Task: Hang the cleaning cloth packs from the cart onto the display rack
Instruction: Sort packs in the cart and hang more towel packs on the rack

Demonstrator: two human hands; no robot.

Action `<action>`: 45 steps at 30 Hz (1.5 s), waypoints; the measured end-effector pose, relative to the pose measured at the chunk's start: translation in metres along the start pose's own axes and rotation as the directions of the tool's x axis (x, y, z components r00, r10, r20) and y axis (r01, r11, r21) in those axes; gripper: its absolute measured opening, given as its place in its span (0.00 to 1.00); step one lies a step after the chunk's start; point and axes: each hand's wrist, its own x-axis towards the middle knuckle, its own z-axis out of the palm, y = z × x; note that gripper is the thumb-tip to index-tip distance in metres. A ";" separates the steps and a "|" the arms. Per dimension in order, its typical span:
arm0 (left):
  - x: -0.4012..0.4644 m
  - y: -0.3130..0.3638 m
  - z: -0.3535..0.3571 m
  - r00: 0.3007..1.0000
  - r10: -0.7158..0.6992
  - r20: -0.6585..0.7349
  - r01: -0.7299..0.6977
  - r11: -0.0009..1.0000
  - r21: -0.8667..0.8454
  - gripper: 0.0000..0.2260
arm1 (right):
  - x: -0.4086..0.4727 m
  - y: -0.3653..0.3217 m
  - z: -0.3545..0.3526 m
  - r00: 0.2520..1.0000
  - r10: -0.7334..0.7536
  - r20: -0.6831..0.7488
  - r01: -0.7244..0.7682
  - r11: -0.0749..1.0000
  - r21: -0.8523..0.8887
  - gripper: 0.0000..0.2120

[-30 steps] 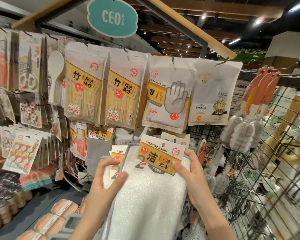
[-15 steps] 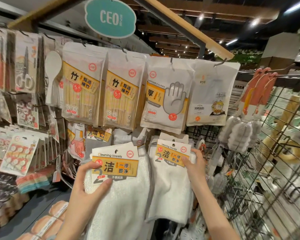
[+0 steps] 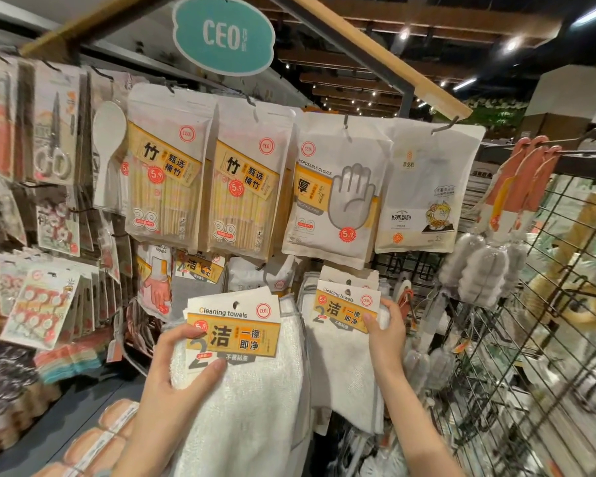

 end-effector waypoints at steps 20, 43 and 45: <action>0.009 0.007 0.020 0.998 0.045 0.045 -0.048 0.997 0.055 0.18 | 0.039 -0.002 0.012 0.997 0.047 -0.066 -0.071 0.898 -0.434 0.12; 0.005 0.014 0.036 0.990 0.111 0.088 -0.116 0.992 0.051 0.23 | -0.055 -0.111 0.006 0.786 -0.216 0.579 0.303 0.951 -0.056 0.13; 0.003 0.013 0.036 0.990 0.117 0.082 -0.121 0.991 0.050 0.27 | -0.058 -0.112 0.005 0.789 -0.228 0.570 0.309 0.950 -0.047 0.15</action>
